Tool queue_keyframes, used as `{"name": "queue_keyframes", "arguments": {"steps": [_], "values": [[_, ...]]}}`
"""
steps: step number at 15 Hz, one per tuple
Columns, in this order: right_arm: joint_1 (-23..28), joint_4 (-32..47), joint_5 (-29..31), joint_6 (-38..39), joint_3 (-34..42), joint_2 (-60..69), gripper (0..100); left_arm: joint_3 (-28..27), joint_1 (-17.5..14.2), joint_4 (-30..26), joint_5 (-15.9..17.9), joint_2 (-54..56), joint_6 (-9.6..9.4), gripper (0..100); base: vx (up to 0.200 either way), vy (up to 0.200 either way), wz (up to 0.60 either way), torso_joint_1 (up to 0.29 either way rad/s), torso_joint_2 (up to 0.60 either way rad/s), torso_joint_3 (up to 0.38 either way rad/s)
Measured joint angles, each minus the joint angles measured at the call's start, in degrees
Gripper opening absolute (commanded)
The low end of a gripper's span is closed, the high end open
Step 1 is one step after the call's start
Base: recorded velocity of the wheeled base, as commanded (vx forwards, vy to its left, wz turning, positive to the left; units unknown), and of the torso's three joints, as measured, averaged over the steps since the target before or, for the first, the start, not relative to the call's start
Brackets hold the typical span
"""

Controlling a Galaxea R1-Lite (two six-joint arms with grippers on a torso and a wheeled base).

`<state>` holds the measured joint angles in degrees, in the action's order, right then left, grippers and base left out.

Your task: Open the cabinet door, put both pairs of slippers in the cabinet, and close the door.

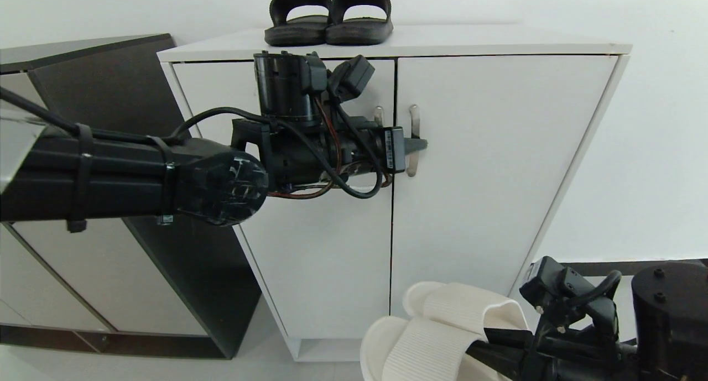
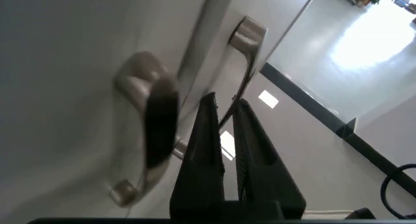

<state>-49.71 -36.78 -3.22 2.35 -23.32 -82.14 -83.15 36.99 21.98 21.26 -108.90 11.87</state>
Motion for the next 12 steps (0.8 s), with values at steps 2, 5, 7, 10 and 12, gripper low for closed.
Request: {"name": "queue_keyframes", "arguments": {"steps": [2, 5, 7, 10, 12], "values": [[0.0, 0.0, -2.9, -1.5, 1.4, 1.2, 0, 2.3, 1.4, 0.5, -0.3, 1.5, 0.11, 0, 0.000, 0.000, 0.00, 0.000, 0.00, 0.000], [-0.3, 0.1, -3.3, -1.6, 2.3, 1.9, 0, 6.3, 4.9, 0.6, -0.3, 4.7, 0.24, 0, 0.000, 0.000, 0.00, 0.000, 0.00, 0.000], [-0.5, 0.1, -3.5, -1.8, 2.6, 2.1, 0, 8.4, 6.6, 0.5, -0.7, 6.6, 0.20, 0, 0.000, 0.000, 0.00, 0.000, 0.00, 0.000], [-0.6, 0.1, -3.5, -1.8, 2.7, 2.2, 0, 11.3, 7.7, 0.6, -0.6, 9.3, 0.22, 0, 0.000, 0.000, 0.00, 0.000, 0.00, 0.000], [-0.5, 0.1, -3.5, -1.8, 2.8, 2.1, 0, 14.6, 8.2, 0.7, -0.2, 12.0, 0.20, 0, 0.000, 0.000, 0.00, 0.000, 0.00, 0.000]]}}
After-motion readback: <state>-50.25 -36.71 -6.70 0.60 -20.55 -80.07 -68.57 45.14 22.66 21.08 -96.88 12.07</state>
